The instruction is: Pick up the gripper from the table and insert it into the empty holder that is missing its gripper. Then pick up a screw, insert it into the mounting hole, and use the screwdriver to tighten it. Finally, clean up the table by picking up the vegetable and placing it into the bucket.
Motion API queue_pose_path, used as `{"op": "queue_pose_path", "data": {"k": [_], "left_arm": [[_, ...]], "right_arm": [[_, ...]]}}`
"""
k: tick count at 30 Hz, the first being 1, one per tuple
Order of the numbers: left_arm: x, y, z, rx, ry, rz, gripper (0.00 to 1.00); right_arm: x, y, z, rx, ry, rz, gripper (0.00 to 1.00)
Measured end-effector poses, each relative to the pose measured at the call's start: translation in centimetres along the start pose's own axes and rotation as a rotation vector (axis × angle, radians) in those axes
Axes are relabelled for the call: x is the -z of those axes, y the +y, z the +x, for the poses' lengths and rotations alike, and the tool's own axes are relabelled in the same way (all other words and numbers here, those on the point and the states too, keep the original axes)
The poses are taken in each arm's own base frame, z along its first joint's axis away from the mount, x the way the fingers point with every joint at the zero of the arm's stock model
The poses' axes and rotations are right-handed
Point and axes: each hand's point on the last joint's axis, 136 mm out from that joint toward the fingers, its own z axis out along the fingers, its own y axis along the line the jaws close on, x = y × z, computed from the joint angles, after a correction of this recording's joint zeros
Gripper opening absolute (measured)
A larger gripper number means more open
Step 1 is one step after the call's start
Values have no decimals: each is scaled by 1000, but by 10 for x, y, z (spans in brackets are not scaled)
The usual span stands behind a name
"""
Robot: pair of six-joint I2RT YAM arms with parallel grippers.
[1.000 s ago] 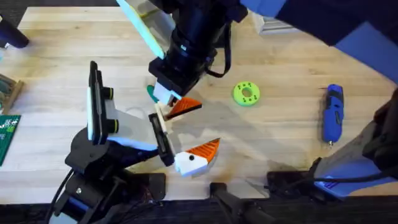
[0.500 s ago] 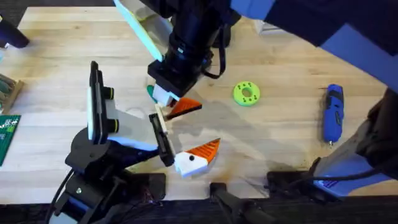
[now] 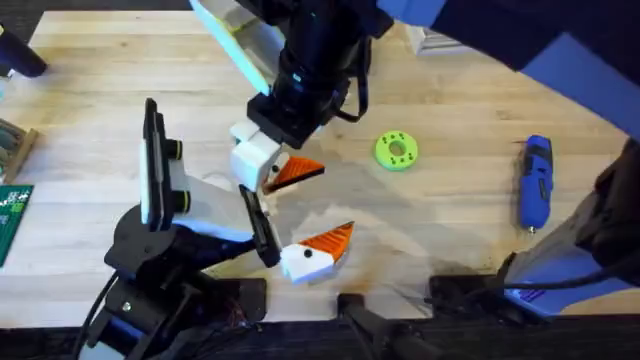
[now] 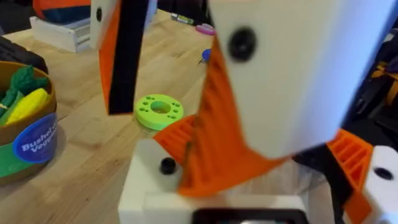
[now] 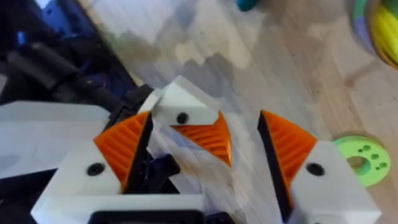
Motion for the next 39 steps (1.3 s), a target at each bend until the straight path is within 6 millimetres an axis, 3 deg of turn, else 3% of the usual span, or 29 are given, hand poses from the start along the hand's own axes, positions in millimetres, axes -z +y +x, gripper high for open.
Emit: {"op": "queue_pose_path", "data": {"k": [7,12,16,20,22,23,28,30,34,35,39], "left_arm": [[0,0,0,-4,0,0,985],[0,0,0,-4,0,0,985],[0,0,0,-4,0,0,985],[0,0,0,-5,0,0,985],[0,0,0,-7,0,0,985],[0,0,0,-7,0,0,985],[0,0,0,-7,0,-1,985],[0,0,0,-10,0,-1,802],[0,0,0,-10,0,0,170],[0,0,0,-12,0,-1,52],[0,0,0,-13,0,-1,5]], "right_arm": [[18,-13,6,-16,-26,59,994],[47,-44,21,-102,-67,94,994],[61,-74,53,-199,-112,117,994],[68,-89,95,-295,-190,80,994],[71,-87,118,-312,-228,37,994],[80,-70,147,-265,-303,-54,992],[88,-37,176,-102,-396,-144,993],[87,-28,181,-41,-420,-158,993],[89,-21,183,19,-446,-168,994],[90,-20,183,27,-449,-169,994],[90,-19,183,46,-453,-176,993]]}}
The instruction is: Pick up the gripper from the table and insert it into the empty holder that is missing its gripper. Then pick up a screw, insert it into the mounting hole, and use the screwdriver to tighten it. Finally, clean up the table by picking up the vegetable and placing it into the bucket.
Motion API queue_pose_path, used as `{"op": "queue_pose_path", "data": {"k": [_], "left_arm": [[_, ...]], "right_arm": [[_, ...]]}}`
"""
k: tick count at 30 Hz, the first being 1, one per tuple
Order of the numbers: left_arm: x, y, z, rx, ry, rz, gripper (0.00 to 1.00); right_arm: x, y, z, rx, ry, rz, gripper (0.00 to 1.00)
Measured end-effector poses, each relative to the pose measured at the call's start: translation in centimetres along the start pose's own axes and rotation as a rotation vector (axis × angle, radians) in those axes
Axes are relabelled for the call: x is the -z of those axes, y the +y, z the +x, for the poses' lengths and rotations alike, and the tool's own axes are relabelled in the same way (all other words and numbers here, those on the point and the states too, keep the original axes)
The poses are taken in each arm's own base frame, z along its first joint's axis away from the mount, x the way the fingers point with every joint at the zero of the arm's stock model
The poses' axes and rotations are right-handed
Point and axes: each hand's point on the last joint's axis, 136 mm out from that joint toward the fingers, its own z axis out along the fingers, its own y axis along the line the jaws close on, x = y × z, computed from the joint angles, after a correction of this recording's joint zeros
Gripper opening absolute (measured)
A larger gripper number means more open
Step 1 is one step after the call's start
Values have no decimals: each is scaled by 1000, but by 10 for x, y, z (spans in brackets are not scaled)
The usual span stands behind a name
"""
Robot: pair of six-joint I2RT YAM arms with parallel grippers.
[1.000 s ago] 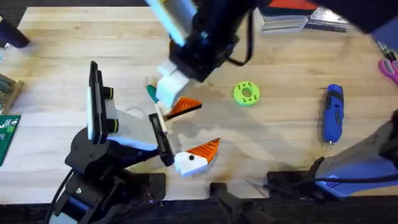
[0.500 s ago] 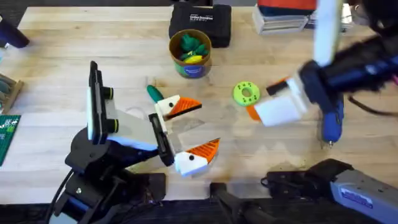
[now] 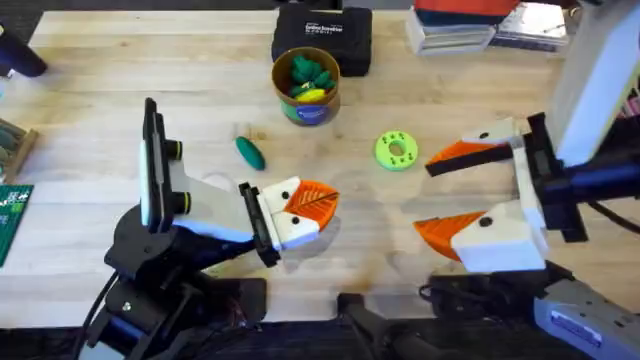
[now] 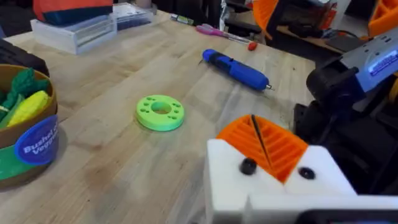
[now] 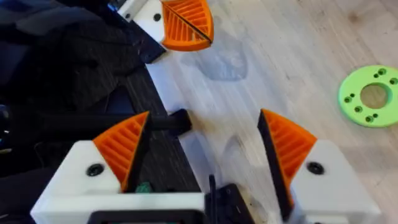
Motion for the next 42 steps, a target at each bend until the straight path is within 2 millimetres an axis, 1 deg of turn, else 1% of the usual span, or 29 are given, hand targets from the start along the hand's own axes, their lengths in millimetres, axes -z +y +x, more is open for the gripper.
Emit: {"op": "queue_pose_path", "data": {"k": [4,6,9,11,13,16,17,21,23,26,29,32,37,42], "left_arm": [[0,0,0,0,0,0,5],[0,0,0,0,0,0,4],[0,0,0,0,0,0,4],[0,0,0,0,0,0,4],[0,0,0,0,0,0,4],[0,0,0,0,0,0,4],[0,0,0,0,0,0,4],[0,0,0,0,0,0,4],[0,0,0,0,0,0,4],[0,0,0,0,0,0,4],[0,0,0,0,0,0,4],[0,0,0,0,0,0,4],[0,0,0,0,0,0,4],[0,0,0,0,0,0,4]], "right_arm": [[-1,1,2,-8,13,-12,993],[-3,-2,2,-16,24,-13,993],[-7,-18,3,-68,52,42,993],[-7,-39,5,-146,77,124,993],[-4,-67,12,-240,110,232,993],[8,-112,27,-370,165,414,994],[15,-130,35,-416,190,489,994],[48,-186,60,-561,230,726,994],[63,-207,72,-633,238,805,994],[81,-230,96,-752,262,875,993],[94,-244,122,-869,282,908,994],[102,-253,144,-975,291,904,995],[105,-263,174,-1116,297,864,994],[106,-277,195,-1201,291,841,994]]}}
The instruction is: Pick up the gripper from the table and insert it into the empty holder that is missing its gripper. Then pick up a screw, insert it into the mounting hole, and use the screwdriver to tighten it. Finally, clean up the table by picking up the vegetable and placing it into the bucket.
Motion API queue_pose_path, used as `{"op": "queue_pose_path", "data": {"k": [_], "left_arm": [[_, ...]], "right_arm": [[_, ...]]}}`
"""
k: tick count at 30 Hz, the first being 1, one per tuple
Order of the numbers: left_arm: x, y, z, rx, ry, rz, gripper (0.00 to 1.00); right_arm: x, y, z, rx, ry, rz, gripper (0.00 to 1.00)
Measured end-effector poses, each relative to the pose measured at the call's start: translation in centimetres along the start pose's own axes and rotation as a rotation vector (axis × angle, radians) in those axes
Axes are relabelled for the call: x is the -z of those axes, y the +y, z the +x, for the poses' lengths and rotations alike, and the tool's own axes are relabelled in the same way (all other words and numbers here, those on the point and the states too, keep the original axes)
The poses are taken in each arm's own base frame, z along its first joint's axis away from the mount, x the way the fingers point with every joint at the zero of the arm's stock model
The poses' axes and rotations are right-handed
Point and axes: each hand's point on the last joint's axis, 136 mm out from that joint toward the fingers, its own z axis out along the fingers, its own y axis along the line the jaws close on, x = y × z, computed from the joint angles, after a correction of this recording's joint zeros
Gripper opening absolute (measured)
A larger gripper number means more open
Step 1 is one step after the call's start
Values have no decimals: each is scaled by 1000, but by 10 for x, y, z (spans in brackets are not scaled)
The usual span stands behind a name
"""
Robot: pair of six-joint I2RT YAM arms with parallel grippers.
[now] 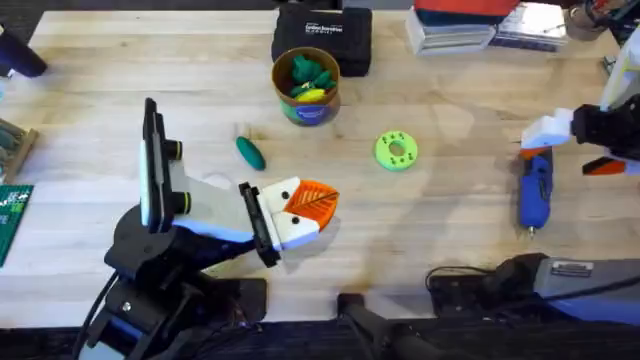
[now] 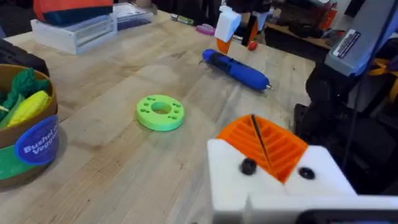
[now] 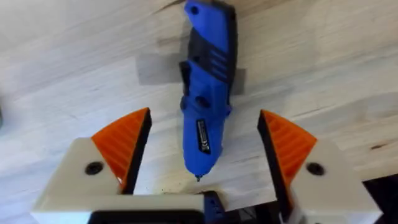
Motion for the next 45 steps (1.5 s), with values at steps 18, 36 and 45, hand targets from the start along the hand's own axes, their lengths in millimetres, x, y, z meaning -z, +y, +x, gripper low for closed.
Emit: {"op": "queue_pose_path", "data": {"k": [18,36,45], "left_arm": [[0,1,0,0,-1,-4,4],[0,1,0,0,-1,-4,4],[0,1,0,0,-1,-4,4]], "right_arm": [[-67,-2,-14,67,137,-40,994],[-71,-8,-18,67,126,-16,399],[-73,-9,-21,75,119,-14,29]]}}
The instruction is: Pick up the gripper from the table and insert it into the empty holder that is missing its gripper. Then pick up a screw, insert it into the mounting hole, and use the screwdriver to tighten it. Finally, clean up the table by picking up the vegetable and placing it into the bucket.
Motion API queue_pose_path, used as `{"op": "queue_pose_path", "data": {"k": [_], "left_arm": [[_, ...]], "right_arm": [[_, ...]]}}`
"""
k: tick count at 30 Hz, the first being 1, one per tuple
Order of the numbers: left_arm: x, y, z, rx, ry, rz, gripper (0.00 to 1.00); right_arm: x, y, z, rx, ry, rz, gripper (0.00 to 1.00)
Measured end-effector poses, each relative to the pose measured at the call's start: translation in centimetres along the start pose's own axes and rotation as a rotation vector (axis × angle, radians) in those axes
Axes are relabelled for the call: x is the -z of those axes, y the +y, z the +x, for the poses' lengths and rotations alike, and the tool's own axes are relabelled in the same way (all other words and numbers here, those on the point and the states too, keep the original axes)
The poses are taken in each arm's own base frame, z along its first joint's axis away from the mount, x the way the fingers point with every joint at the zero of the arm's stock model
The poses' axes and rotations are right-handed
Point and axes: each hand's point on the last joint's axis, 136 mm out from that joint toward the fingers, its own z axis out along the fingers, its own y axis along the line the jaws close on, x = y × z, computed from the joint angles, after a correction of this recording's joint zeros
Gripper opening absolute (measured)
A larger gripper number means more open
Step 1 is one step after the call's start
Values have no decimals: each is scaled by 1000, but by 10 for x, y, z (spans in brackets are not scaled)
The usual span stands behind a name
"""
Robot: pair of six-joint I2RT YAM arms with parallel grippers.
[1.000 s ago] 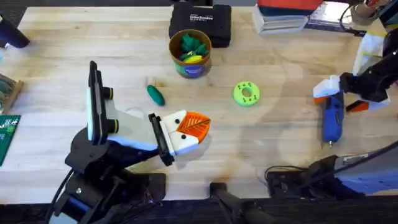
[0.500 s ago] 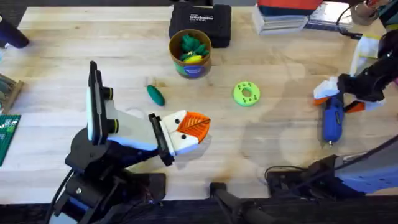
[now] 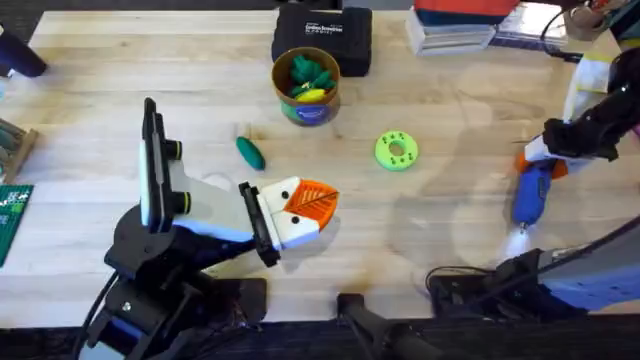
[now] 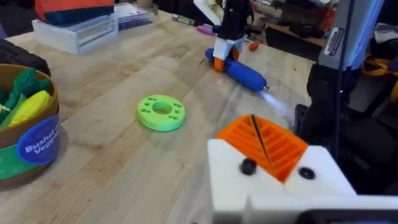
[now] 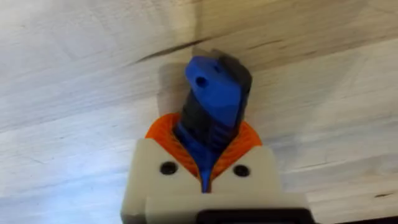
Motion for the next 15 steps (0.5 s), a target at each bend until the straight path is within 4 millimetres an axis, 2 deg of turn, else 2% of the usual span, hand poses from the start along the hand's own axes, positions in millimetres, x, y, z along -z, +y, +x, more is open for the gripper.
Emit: {"op": "queue_pose_path", "data": {"k": [9,12,15], "left_arm": [[0,0,0,0,0,0,4],[0,0,0,0,0,0,4],[0,0,0,2,2,0,4]], "right_arm": [[6,2,0,-1,-15,-6,29],[28,0,-8,-8,-114,15,29],[68,-5,-20,-48,-286,53,29]]}}
